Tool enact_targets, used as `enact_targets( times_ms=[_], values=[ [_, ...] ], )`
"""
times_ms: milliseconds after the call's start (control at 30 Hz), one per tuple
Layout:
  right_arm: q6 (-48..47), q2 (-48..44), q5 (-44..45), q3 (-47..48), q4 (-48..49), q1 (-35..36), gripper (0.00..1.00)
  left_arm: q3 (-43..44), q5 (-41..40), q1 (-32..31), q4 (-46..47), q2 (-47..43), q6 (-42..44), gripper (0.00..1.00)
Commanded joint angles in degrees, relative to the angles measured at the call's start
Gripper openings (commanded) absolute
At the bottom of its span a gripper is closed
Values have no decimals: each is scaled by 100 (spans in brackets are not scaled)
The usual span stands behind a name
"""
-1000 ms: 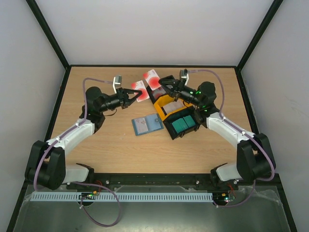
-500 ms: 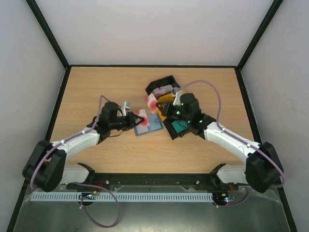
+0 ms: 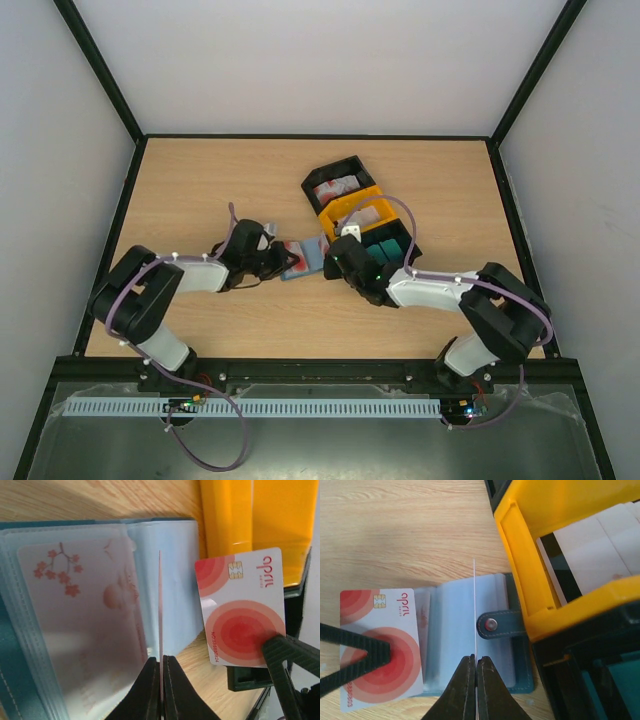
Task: Put the credit cards into the card holder
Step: Insert the credit card into the card holder.
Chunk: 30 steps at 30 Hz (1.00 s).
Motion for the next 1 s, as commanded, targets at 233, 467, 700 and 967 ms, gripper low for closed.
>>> enact_targets(
  times_ms=[233, 467, 700, 967],
  values=[
    [-205, 179, 998, -725, 1336, 161, 2, 153, 271, -34, 659, 761, -70, 3],
    [-157, 287, 1168, -842, 1383, 160, 2, 166, 484, 58, 1029, 945, -443, 3],
    [-117, 403, 1162, -891, 1332, 156, 2, 139, 905, 358, 1216, 961, -633, 3],
    [-82, 497, 1169, -872, 1285, 155, 2, 246, 1200, 396, 1469, 1188, -712, 3]
  ],
)
